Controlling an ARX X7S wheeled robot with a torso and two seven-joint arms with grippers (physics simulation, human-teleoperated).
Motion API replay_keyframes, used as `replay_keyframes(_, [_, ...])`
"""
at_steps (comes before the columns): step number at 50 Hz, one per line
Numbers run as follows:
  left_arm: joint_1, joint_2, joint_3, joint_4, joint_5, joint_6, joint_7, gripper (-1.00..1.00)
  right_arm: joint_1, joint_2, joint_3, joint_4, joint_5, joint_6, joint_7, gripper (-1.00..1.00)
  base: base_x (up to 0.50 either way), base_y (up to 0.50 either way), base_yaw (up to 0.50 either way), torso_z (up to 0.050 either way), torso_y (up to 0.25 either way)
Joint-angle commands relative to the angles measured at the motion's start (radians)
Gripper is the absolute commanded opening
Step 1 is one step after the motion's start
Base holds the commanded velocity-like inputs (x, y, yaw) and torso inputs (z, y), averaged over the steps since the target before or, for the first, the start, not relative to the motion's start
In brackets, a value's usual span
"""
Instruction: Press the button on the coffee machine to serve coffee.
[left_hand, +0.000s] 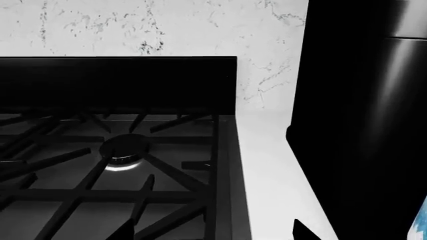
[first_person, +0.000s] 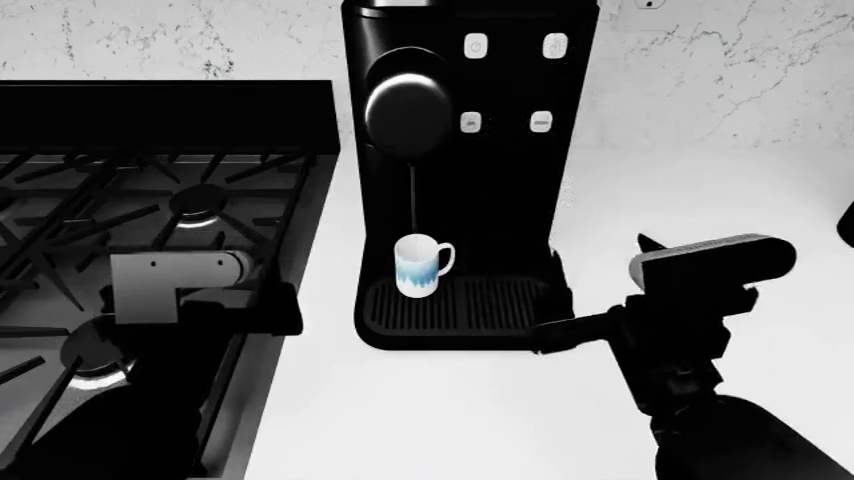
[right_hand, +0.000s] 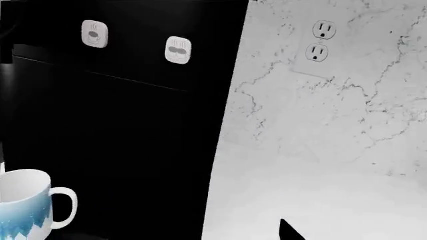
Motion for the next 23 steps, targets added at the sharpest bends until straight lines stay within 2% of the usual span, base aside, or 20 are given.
replay_keyframes(1, [0.011, -0.007, 0.004, -0.01, 0.01, 0.026, 0.005, 1.0, -0.119, -0.012, 0.16, 0.004, 0.056, 0.012, 0.082, 1.0, 0.0, 0.0, 0.0, 0.0, 0.0])
replay_keyframes(12, [0.016, -0.027, 0.009, -0.021, 0.007, 0.024, 0.02, 1.0, -0.092, 0.014, 0.163, 0.062, 0.06, 0.004, 0.045, 1.0, 0.0, 0.0, 0.0, 0.0, 0.0])
replay_keyframes(23, [0.017, -0.019, 0.024, -0.048, 0.019, 0.039, 0.018, 1.0, -0.113, 0.006, 0.167, 0.156, 0.043, -0.09, -0.017, 1.0, 0.0, 0.0, 0.0, 0.0, 0.0])
